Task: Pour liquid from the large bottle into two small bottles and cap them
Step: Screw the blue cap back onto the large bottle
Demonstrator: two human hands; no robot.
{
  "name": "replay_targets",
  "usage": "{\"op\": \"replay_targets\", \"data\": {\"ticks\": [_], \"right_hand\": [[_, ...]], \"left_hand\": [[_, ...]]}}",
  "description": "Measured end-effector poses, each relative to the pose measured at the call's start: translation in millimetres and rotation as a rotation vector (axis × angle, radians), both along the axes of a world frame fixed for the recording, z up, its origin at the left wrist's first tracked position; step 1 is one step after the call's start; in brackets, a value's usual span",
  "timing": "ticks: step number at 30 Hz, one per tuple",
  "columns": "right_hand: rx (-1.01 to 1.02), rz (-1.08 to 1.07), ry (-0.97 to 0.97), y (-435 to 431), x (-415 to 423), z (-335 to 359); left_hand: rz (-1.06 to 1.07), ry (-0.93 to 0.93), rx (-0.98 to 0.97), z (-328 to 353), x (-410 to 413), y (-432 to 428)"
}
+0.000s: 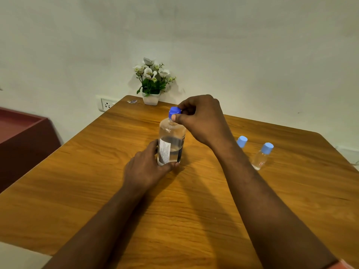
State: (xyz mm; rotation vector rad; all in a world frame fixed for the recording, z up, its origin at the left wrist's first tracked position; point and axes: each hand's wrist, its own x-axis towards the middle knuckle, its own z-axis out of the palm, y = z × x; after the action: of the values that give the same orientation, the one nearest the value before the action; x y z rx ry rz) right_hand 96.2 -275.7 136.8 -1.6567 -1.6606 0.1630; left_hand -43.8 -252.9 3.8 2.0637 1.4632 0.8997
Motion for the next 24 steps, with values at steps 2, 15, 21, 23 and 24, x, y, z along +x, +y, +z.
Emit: {"op": "replay_targets", "data": {"ticks": [2, 15, 21, 23, 24], "right_hand": [[-0.001, -0.016, 0.014, 0, 0, -1], [0.076, -0.119, 0.283, -17, 3, -22], [-0.093, -0.199, 0.472, -27, 2, -81], [-0.154, -0.179, 0.498, -29, 0, -94], [-0.181, -0.159, 0.504, -29, -2, -98]], "left_hand": [[0.002, 0.002, 0.0, 0, 0, 0], [-0.03, -0.075, -0.006, 1, -3, -1], [-0.075, -0.188, 0.008, 3, -4, -6], [-0.06, -0.206, -0.001, 4, -5, -8], [-0.044, -0.212, -0.002, 5, -5, -10]]}}
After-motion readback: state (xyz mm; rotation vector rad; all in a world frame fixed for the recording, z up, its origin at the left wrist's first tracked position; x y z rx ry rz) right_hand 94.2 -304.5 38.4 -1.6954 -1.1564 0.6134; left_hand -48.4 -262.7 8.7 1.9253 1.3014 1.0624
